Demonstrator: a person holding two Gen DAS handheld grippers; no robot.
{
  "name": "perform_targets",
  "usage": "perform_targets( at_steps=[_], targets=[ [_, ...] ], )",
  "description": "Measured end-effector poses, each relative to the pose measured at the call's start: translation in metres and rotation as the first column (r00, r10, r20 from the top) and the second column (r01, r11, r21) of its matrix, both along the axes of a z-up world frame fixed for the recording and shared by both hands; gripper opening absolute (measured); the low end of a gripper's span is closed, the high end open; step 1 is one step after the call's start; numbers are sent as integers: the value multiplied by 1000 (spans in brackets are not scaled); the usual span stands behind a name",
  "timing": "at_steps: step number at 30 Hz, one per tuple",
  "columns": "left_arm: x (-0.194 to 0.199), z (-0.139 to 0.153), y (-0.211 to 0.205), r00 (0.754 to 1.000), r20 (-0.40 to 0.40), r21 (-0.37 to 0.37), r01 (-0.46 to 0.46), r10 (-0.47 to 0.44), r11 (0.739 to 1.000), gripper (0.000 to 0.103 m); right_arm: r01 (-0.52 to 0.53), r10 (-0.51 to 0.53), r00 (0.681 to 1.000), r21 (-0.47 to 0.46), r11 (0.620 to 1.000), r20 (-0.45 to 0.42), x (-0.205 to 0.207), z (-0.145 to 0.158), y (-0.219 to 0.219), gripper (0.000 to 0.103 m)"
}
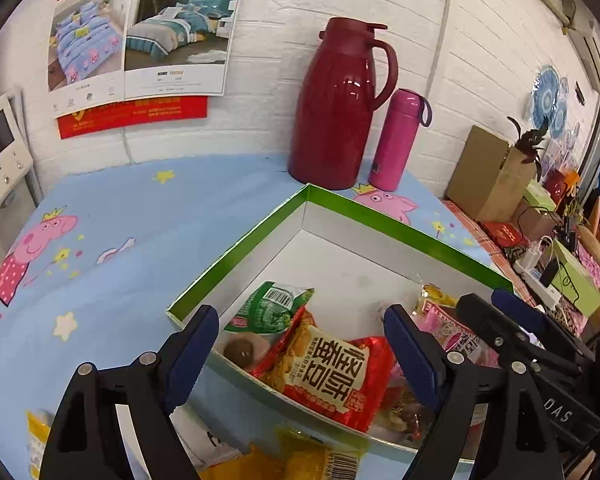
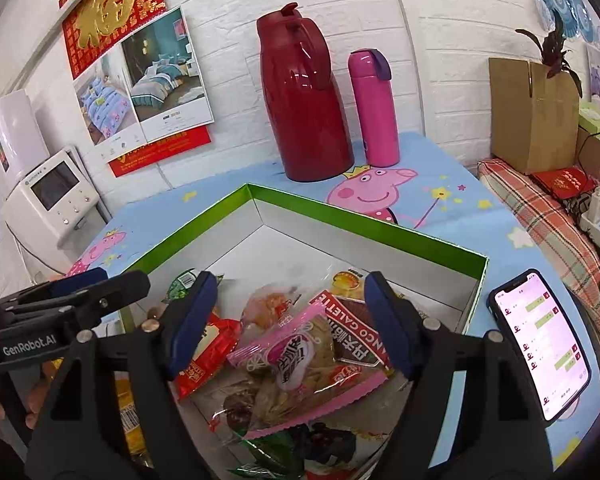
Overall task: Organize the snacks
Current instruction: 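Carry both items into the green box and open both tools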
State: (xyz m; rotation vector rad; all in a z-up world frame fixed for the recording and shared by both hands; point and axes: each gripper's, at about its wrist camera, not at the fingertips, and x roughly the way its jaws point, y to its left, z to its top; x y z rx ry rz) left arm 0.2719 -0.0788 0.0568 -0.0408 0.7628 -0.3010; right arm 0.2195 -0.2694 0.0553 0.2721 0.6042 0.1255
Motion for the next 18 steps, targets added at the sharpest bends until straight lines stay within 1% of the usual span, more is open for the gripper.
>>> perform_targets(
  at_steps=[4,8,10,13,18],
  targets=[
    [-4,-1,13,1000,-14,1,-21,21,1000,86,-7,7,1000,-14,1000,3,-2,3,6,77],
    [-17,6,28,999,-3,-5,-35,35,999,86,-34,34,999,-17,999,8,-10,9,19,77],
    [-25,10,35,999,1,-2,-39,39,999,86,-43,44,999,-18,999,19,-19,12,25,77],
    [-42,15,46,999,-3,2,-34,34,999,86,-51,51,998,8,999,32,-38,17,32,82],
    [-83,19,72,1000,-18,4,-25,25,1000,86,-97,96,994,26,995,53,-75,24,45,82]
  ],
)
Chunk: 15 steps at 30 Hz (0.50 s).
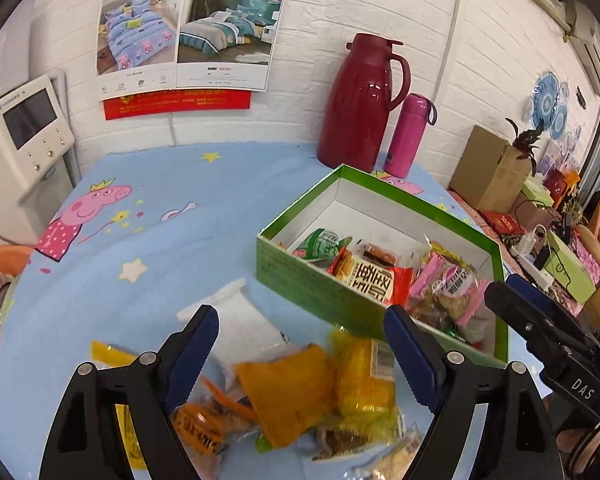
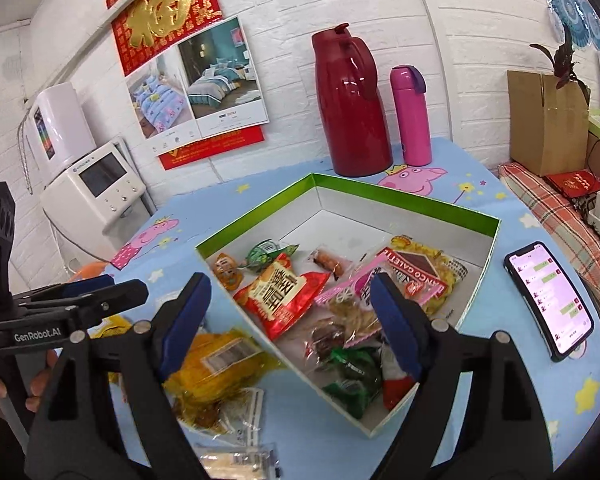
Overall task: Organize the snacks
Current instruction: 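Move both tools back to the pile and grasp the yellow bag with left tool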
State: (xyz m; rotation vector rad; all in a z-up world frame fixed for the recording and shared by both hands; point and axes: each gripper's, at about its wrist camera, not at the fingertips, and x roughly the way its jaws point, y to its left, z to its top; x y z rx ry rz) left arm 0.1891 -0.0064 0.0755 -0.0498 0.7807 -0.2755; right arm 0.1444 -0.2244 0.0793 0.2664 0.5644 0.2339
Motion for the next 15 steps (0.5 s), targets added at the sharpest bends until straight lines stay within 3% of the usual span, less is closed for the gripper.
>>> perform_targets(
  at_steps=[7,15],
  targets=[
    [-58,-12,52,999,-37,9,-39,39,999,86,-61,61,998,-4,998,7,-49,0,16,83],
    [-101,-46,111,989,-74,18,-128,129,992,86,-166,169,981,35,985,-94,-68,-27,47,83]
  ],
)
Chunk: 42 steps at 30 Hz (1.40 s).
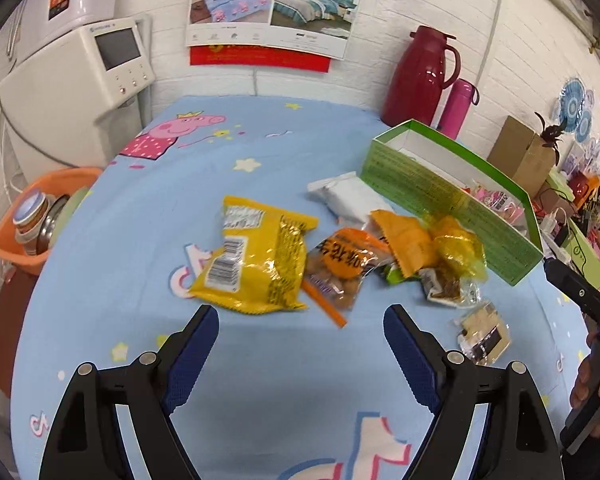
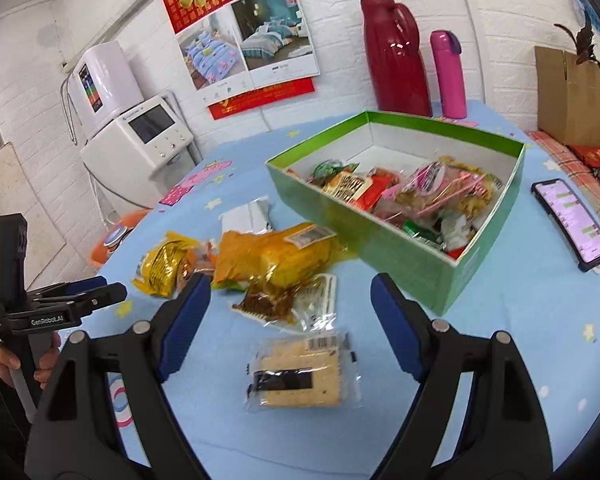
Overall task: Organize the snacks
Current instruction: 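Move both tools back to the pile and grasp the yellow bag with left tool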
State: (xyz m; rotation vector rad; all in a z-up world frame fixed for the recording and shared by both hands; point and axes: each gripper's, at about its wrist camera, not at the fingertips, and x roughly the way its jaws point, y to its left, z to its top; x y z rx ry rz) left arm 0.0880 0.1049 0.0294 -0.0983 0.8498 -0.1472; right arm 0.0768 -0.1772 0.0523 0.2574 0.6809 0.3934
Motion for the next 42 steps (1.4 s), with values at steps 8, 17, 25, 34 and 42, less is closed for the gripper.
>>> perform_targets(
  at_steps=[8,17,25,34,42],
  targets=[
    [15,-8,39,1000,5,-52,-11,11,999,86,-208,212,971,52,977,-105,14,-20,68,75],
    [59,-6,54,998,-15,-73,65,-66,995,85,-237,252,947,100,966,-198,58,-50,120,64],
    [80,-25,44,990,-63,-45,126,-129,991,85,-183,198,952,84,979,-231,79,-63,135,61],
    [87,-35,50,989,-97,-82,107,-115,991,85,-146,156,961,60,987,-230,89,-69,136,32],
    [85,-35,38,988,-100,-41,114,-118,993,85,-186,191,957,45,981,-220,67,-65,127,22]
  ],
)
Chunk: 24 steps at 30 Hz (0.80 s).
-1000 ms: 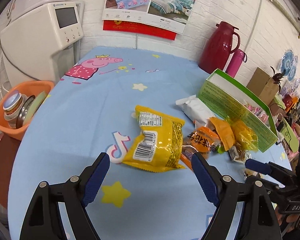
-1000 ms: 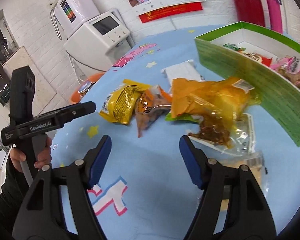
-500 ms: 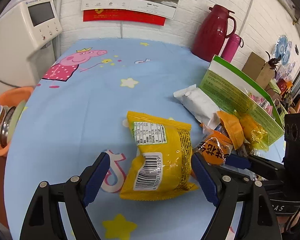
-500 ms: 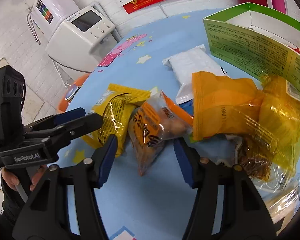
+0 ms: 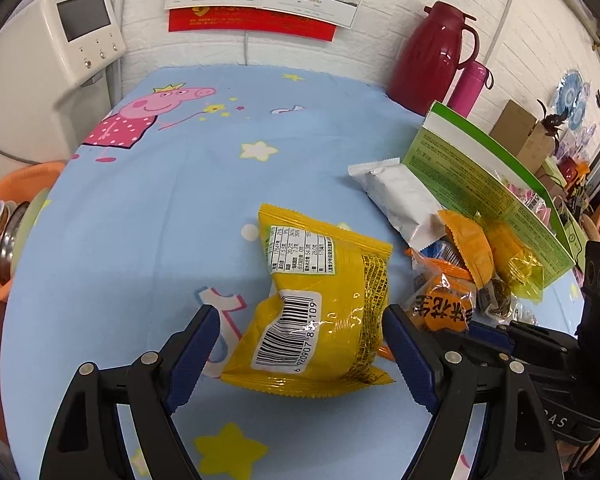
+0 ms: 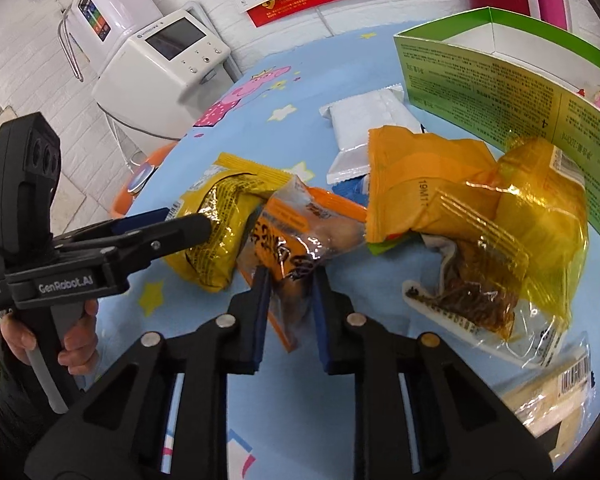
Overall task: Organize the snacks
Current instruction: 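Move both tools back to the pile and grasp the yellow bag with left tool, then lift the yellow bag with left tool while right tool grasps an orange printed bag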
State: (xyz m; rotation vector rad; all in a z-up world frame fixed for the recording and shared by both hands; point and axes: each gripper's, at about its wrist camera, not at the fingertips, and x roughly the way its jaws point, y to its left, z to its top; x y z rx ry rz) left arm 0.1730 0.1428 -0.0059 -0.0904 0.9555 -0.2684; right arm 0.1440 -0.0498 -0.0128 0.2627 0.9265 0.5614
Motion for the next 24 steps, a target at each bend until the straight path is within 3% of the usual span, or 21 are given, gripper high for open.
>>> perform_targets(
  at_steps=[8,16,19,24],
  targets=[
    [5,-9,-5,999,-31,17,-10,10,1000,85,-51,51,998,17,999,-25,-43,3,-23,20],
    [0,-14,-15,1000,-21,32,-22,22,999,83,-11,11,1000,10,1000,-14,-83,4,-57,25],
    [-9,-13,-19,1000,-16,18,-21,21,1000,74,11,-11,1000,28,1000,-21,-81,2,-59,37],
    [-41,-11,-27,999,-34,29,20,-19,999,74,-7,8,1000,50,999,-24,-78,-1,-56,50]
  ],
)
